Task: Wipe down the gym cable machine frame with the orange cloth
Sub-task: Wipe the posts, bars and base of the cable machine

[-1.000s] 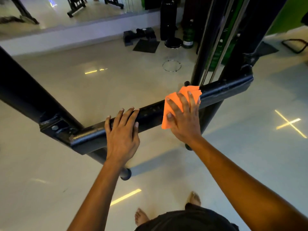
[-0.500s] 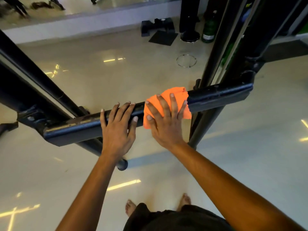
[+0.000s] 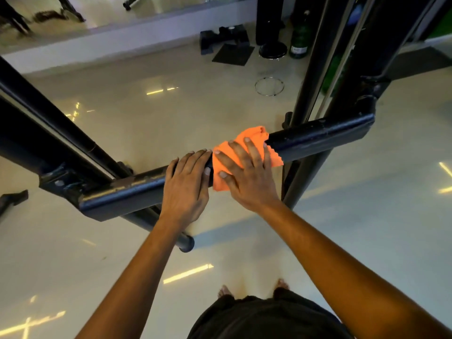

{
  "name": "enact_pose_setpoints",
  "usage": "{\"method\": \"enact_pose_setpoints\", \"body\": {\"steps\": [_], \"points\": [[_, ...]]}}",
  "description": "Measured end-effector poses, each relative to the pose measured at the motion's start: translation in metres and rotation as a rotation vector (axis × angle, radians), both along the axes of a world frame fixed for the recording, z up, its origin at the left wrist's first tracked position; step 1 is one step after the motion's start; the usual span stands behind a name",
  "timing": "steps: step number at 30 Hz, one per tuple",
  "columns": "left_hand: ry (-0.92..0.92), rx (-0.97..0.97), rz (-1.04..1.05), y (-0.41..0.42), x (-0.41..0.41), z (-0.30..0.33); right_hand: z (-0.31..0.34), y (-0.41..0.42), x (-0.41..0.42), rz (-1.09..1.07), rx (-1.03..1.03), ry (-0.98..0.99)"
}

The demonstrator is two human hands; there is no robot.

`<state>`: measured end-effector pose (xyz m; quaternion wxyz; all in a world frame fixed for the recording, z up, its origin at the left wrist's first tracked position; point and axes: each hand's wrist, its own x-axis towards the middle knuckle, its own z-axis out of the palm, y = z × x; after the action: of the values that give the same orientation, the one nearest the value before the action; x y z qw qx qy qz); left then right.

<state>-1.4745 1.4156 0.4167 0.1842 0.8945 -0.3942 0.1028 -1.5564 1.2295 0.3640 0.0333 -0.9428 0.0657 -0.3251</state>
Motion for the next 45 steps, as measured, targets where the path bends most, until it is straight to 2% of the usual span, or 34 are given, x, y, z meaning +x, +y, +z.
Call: {"method": "enact_pose_setpoints", "body": {"steps": [2,4,7,10,14,16,19,21,23,25,26,28,30,32,35,38,41,43,45], "points": [[-0.009,0.001,0.003,0.002,0.001,0.0,0.002,-0.039,-0.015,-0.032,-0.058,0.034],[-0.009,0.0,0.001,0.003,-0.001,-0.001,0.004,-0.066,-0.029,-0.165,0.08,0.043],[-0.014,-0.006,-0.001,-0.001,0.001,-0.002,0.011,-0.041,-0.02,-0.322,0.209,-0.002],[-0.009,0.008,-0.013,-0.01,0.0,-0.002,0.01,-0.006,-0.008,-0.197,0.129,0.022],[-0.009,0.025,-0.074,-0.023,-0.002,0.001,0.012,-0.066,-0.034,-0.101,-0.058,0.132],[-0.02,0.043,-0.08,-0.03,-0.002,0.002,0.016,-0.099,-0.048,-0.183,0.023,0.134],[-0.039,0.062,-0.044,-0.041,-0.005,-0.001,0.016,-0.082,-0.04,-0.334,0.155,0.067],[-0.048,0.053,-0.023,-0.049,-0.009,-0.003,0.008,-0.06,-0.032,-0.27,0.151,0.051],[-0.052,0.046,-0.003,-0.06,-0.015,-0.003,0.002,-0.077,-0.039,-0.121,0.009,0.101],[-0.035,0.045,0.005,-0.074,-0.023,-0.002,0.006,-0.128,-0.055,-0.054,-0.115,0.15],[-0.029,0.046,0.003,-0.081,-0.028,-0.002,0.01,-0.155,-0.063,-0.079,-0.113,0.157],[-0.03,0.045,-0.006,-0.096,-0.037,-0.002,0.015,-0.194,-0.078,-0.201,0.028,0.139],[-0.027,0.037,0.023,-0.114,-0.045,-0.002,0.013,-0.188,-0.074,-0.284,0.138,0.075],[-0.019,0.021,0.065,-0.131,-0.053,-0.003,0.008,-0.157,-0.062,-0.262,0.18,0.027],[-0.015,-0.006,0.083,-0.153,-0.058,-0.003,-0.001,-0.149,-0.057,-0.079,0.06,0.016],[-0.013,-0.019,0.101,-0.175,-0.064,-0.003,0.002,-0.219,-0.072,0.018,-0.126,0.044],[-0.01,-0.026,0.156,-0.189,-0.074,-0.006,0.003,-0.256,-0.086,-0.105,-0.004,0.007],[-0.013,-0.037,0.192,-0.197,-0.078,-0.008,-0.002,-0.234,-0.079,-0.173,0.081,-0.045],[-0.005,-0.038,0.207,-0.201,-0.081,-0.008,-0.006,-0.203,-0.068,-0.129,0.09,-0.066]]}}
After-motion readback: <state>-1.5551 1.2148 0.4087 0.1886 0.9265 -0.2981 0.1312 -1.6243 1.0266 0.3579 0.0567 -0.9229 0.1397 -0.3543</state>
